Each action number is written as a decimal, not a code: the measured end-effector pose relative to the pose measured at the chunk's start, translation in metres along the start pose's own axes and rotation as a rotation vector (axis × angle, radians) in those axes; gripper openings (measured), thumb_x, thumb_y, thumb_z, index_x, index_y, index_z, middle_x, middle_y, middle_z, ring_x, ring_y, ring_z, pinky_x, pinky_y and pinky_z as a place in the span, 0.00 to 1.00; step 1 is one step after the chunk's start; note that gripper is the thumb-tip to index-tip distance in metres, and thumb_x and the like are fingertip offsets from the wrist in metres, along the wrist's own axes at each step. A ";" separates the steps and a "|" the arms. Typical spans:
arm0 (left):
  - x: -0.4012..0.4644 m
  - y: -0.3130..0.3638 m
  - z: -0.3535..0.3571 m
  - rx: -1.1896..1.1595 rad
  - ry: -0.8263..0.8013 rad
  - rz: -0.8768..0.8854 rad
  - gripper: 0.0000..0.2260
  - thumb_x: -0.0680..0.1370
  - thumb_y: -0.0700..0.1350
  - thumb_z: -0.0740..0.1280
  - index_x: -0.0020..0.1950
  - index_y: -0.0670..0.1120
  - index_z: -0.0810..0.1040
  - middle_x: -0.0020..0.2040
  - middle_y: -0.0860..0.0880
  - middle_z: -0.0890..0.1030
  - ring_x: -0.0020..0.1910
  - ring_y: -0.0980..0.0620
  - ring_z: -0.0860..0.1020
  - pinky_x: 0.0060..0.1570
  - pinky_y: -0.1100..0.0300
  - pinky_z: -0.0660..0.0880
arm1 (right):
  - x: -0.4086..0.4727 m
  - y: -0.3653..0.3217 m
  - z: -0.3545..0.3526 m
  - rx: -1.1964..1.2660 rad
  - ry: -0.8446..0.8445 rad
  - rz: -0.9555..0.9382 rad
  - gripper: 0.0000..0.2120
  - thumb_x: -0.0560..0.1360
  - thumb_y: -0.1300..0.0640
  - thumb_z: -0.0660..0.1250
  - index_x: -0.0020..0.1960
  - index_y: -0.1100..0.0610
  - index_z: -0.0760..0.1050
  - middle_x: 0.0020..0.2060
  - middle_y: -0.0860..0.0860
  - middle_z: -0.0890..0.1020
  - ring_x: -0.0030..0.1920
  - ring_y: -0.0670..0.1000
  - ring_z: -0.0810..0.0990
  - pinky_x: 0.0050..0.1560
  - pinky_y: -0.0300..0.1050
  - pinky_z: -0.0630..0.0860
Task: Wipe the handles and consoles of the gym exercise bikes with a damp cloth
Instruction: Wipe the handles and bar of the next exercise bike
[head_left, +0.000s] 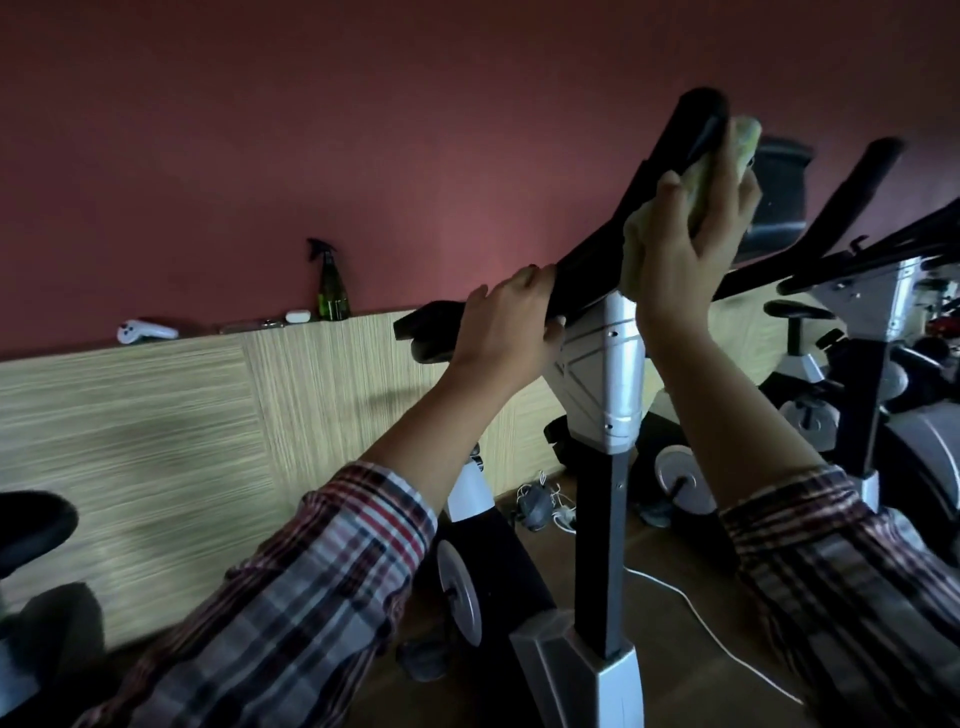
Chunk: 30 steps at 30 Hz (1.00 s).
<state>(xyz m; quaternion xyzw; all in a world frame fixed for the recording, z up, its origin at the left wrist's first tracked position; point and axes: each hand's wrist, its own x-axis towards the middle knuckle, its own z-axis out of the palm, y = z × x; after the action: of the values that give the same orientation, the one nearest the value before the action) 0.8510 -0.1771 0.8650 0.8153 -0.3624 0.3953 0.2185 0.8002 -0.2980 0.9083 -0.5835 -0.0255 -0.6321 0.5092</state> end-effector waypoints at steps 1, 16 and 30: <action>0.001 -0.001 0.001 -0.021 0.006 0.017 0.15 0.75 0.46 0.66 0.60 0.43 0.74 0.52 0.45 0.80 0.46 0.41 0.80 0.47 0.51 0.75 | 0.009 -0.001 0.003 -0.002 0.009 -0.017 0.26 0.77 0.56 0.60 0.75 0.58 0.64 0.70 0.60 0.65 0.68 0.50 0.69 0.69 0.45 0.68; 0.008 -0.015 0.019 -0.324 -0.033 0.087 0.16 0.77 0.49 0.67 0.60 0.42 0.73 0.51 0.43 0.78 0.49 0.44 0.78 0.43 0.50 0.76 | 0.028 0.001 0.015 -0.079 0.075 -0.218 0.28 0.81 0.57 0.60 0.77 0.63 0.54 0.72 0.61 0.61 0.71 0.53 0.66 0.66 0.29 0.65; 0.005 -0.020 0.018 -0.430 -0.026 0.075 0.16 0.77 0.48 0.68 0.62 0.43 0.74 0.54 0.46 0.79 0.53 0.48 0.78 0.46 0.62 0.71 | 0.041 -0.019 0.021 -0.296 0.108 -0.356 0.22 0.75 0.60 0.61 0.69 0.62 0.69 0.65 0.61 0.71 0.66 0.59 0.70 0.67 0.59 0.68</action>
<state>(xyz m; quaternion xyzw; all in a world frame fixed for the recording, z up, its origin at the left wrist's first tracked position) 0.8767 -0.1778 0.8569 0.7409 -0.4712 0.3060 0.3679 0.8107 -0.3006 0.9572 -0.6036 -0.0078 -0.7389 0.2994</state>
